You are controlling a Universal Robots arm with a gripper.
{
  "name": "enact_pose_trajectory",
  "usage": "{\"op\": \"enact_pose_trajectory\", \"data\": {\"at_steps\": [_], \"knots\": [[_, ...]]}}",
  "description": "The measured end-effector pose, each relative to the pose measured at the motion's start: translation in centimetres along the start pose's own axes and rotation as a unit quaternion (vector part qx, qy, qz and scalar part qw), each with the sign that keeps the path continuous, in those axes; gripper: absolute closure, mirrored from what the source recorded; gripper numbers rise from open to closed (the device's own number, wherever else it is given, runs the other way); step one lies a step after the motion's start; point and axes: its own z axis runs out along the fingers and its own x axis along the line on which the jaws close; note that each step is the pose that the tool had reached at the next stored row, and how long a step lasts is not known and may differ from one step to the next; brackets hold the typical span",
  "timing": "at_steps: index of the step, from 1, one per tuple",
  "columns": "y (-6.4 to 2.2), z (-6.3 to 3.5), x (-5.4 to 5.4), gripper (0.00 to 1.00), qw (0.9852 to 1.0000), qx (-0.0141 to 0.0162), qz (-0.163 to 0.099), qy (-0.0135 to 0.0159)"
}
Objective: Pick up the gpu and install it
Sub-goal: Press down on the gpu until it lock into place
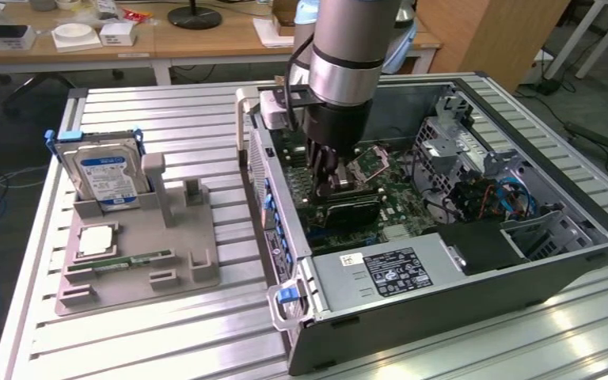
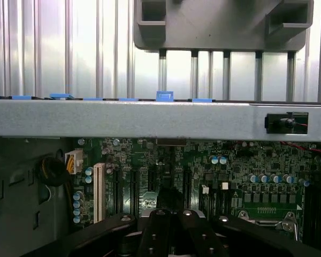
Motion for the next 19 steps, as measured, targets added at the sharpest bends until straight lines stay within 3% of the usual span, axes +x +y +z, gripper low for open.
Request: {"op": "enact_pose_trajectory", "data": {"at_steps": [4,7,12,19], "knots": [[0.01,-0.16,0.0,0.9,1.0,0.0006,0.0,-0.0004],[0.02,-0.71,0.02,0.9,1.0,0.0031,0.0,-0.0018],[0.04,-0.82,-0.02,0.9,0.9999,0.0035,0.0,-0.0163],[0.92,-0.8,-0.17,0.9,0.9998,0.0036,0.0,-0.0184]]}}
